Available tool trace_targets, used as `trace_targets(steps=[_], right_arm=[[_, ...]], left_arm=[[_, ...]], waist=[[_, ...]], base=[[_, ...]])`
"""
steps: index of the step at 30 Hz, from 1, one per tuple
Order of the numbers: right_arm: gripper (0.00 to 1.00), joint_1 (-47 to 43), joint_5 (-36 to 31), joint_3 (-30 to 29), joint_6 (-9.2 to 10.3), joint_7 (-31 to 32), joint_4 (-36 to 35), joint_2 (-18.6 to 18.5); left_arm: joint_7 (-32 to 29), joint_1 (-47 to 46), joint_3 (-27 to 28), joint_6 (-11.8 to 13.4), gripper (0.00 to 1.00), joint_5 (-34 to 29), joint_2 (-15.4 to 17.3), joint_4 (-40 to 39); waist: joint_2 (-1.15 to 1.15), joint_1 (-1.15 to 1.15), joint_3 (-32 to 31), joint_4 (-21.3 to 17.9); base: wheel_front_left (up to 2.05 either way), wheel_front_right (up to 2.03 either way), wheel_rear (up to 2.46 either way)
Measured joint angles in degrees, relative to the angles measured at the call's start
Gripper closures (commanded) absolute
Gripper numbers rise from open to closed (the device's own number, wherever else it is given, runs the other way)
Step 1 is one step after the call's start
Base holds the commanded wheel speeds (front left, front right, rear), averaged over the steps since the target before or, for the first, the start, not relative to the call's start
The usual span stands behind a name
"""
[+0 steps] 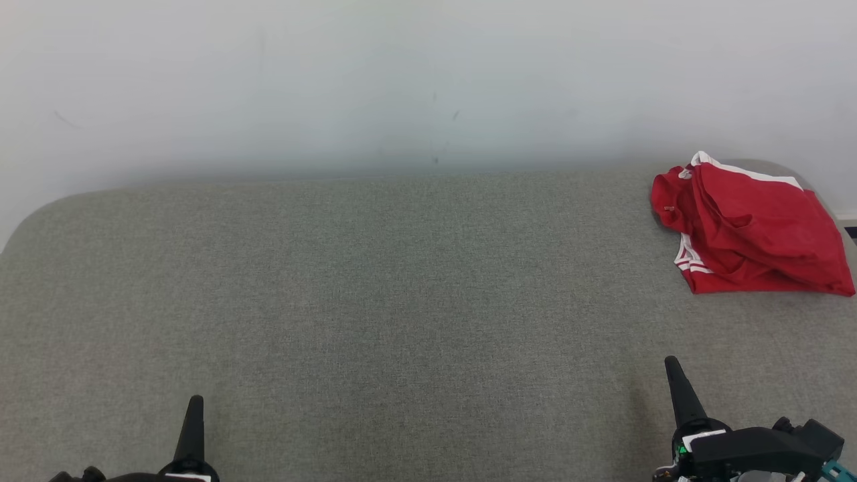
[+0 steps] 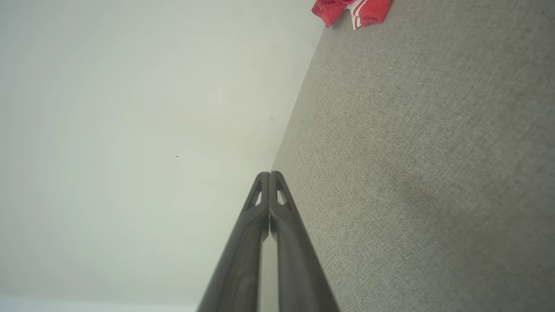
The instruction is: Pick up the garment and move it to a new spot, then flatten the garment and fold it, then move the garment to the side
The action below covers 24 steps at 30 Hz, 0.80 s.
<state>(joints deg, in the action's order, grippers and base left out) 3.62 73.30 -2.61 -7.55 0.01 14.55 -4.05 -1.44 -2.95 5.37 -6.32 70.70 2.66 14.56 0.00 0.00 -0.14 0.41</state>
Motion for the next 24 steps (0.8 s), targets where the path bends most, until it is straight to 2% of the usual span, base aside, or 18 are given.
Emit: trace_targets(steps=[24], right_arm=[[1.00, 1.3, 11.5, -1.3, 0.00, 3.0, -0.3, 0.0]], left_arm=[[-2.8, -1.8, 0.6, -0.6, 1.00, 12.0, 0.0, -0.2]], waist=[[0.00, 0.00, 0.1, -0.2]], base=[[0.00, 0.00, 0.00]])
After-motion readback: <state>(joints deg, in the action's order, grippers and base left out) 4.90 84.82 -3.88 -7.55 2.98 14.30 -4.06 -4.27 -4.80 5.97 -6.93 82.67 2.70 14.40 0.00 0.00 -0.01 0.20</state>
